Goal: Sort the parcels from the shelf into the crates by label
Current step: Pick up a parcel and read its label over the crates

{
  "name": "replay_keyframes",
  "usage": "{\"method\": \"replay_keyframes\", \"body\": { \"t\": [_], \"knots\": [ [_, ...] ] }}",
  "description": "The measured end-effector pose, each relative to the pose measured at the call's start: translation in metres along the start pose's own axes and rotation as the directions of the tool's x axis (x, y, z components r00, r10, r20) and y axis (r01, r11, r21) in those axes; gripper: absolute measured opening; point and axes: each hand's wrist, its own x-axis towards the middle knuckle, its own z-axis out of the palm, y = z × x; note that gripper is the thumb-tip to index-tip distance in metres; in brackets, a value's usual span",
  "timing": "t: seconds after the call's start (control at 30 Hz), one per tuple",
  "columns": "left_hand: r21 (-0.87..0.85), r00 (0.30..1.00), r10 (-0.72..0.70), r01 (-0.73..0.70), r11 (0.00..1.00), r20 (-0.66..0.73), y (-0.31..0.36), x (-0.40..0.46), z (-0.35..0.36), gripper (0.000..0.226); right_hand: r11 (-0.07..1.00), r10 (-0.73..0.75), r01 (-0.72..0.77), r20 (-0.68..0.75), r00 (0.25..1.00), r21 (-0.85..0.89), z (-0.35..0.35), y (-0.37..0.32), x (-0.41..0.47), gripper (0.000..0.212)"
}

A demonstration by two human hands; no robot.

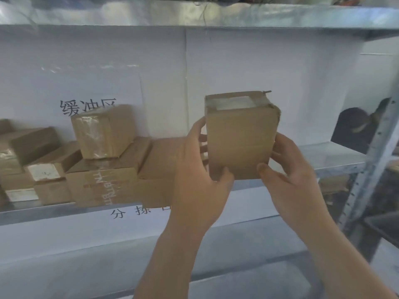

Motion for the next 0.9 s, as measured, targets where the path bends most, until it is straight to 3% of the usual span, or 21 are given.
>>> {"method": "replay_keyframes", "body": {
  "t": [0.1,0.23,0.4,0.53,0.63,0.8,0.9],
  "knots": [
    [-0.232,0.996,-0.011,0.031,0.972,0.085,0.010,-0.018,0.027,0.084,0.996,0.000,-0.010,-0.108,0.994,-0.087,-0.034,0.001,-0.022,0.062],
    [-0.531,0.965,-0.112,0.225,0.817,0.236,0.021,-0.038,0.063,0.055,0.979,0.069,-0.109,-0.226,0.972,-0.172,-0.083,0.004,-0.047,0.068],
    [-0.462,0.909,-0.234,0.382,0.800,0.346,0.033,-0.055,0.110,0.028,0.988,0.083,-0.120,-0.311,0.947,-0.101,-0.149,0.014,-0.078,0.079],
    [-0.486,0.860,-0.281,0.479,0.731,0.425,0.054,-0.067,0.159,0.031,0.972,0.233,-0.208,-0.382,0.894,0.107,-0.207,0.037,-0.073,0.035],
    [-0.413,0.818,-0.240,0.489,0.768,0.522,0.060,-0.081,0.198,0.016,0.979,0.197,-0.198,-0.381,0.903,0.037,-0.237,0.034,-0.094,0.038],
    [-0.321,0.730,-0.199,0.506,0.800,0.654,0.075,-0.112,0.268,0.040,0.977,0.206,-0.210,-0.407,0.890,0.037,-0.297,0.042,-0.118,0.030],
    [-0.278,0.735,-0.187,0.461,0.843,0.651,0.087,-0.126,0.306,0.054,0.968,0.247,-0.246,-0.423,0.872,0.058,-0.336,0.063,-0.121,0.045]
  ]
}}
